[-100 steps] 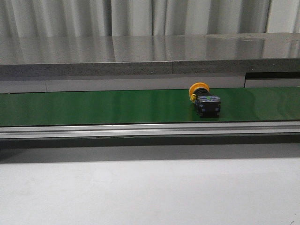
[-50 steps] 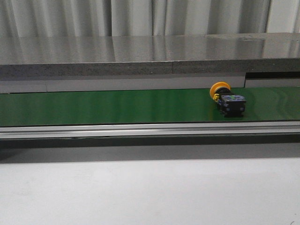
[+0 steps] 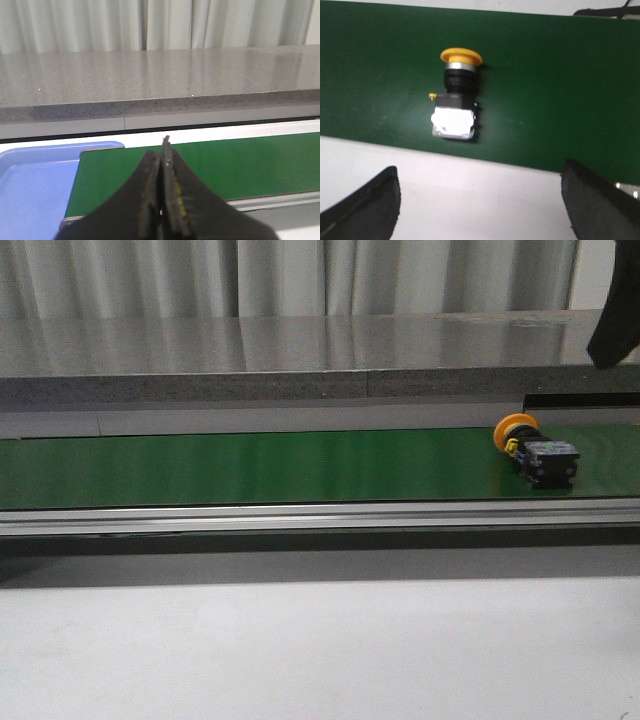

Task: Move button from left to right
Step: 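Lower the right gripper and grasp the button at the belt end, then lift the button with the right gripper and lower it into the green tray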

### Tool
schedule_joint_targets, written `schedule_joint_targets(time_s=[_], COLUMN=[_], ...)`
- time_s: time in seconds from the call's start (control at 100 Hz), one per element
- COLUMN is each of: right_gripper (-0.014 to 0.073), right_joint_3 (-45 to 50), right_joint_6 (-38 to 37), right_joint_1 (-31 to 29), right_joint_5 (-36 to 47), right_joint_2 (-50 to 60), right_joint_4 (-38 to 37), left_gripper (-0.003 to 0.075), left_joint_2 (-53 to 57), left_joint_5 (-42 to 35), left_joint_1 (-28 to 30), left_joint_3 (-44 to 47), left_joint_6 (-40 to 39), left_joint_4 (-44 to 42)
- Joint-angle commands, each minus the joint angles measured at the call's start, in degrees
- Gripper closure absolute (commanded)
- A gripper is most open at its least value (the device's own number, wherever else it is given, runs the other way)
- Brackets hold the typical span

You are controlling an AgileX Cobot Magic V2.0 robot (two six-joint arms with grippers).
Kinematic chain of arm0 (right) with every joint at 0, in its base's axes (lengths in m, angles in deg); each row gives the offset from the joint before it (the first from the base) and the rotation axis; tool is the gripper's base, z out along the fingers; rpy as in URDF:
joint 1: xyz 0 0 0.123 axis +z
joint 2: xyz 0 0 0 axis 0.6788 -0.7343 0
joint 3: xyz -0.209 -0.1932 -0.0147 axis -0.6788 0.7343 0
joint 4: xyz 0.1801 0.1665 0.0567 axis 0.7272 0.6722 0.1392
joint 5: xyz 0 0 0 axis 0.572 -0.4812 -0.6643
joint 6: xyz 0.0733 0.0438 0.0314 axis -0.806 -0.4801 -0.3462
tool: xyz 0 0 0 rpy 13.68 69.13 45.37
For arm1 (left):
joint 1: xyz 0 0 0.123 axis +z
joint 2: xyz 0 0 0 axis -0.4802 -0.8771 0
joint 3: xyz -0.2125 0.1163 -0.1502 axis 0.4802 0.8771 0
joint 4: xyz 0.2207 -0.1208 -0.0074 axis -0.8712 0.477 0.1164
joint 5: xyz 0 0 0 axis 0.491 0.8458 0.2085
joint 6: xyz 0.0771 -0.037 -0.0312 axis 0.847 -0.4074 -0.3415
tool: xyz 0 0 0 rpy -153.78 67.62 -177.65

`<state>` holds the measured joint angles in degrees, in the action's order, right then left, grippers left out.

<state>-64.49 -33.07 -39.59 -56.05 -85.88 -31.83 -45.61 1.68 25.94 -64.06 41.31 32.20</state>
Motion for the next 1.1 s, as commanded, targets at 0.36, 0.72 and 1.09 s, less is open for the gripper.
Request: schedule_joint_targets(time_s=[0.36, 0.72, 1.09], right_gripper=[-0.0051, 0.0256, 0.0388], right_joint_3=[-5.16, -5.16, -11.61], right_joint_6=[1.27, 1.27, 1.27], right_joint_1=[-0.32, -0.32, -0.32], right_joint_5=[9.83, 8.53, 0.99], right_joint_2=[-12.33, -17.16, -16.73], right_joint_4=[-5.03, -5.19, -5.63], left_gripper=[0.0741, 0.0741, 0.0741], left_joint_2=[-0.57, -0.57, -0.57], left_joint_5=[-4.12, -4.12, -4.12], left_joint_1=[-0.48, -0.48, -0.48], left_joint_3=[-1.45, -1.45, -1.45], left_joint_6=[-0.31, -0.31, -0.31], left_joint_4=[0.87, 0.87, 0.87])
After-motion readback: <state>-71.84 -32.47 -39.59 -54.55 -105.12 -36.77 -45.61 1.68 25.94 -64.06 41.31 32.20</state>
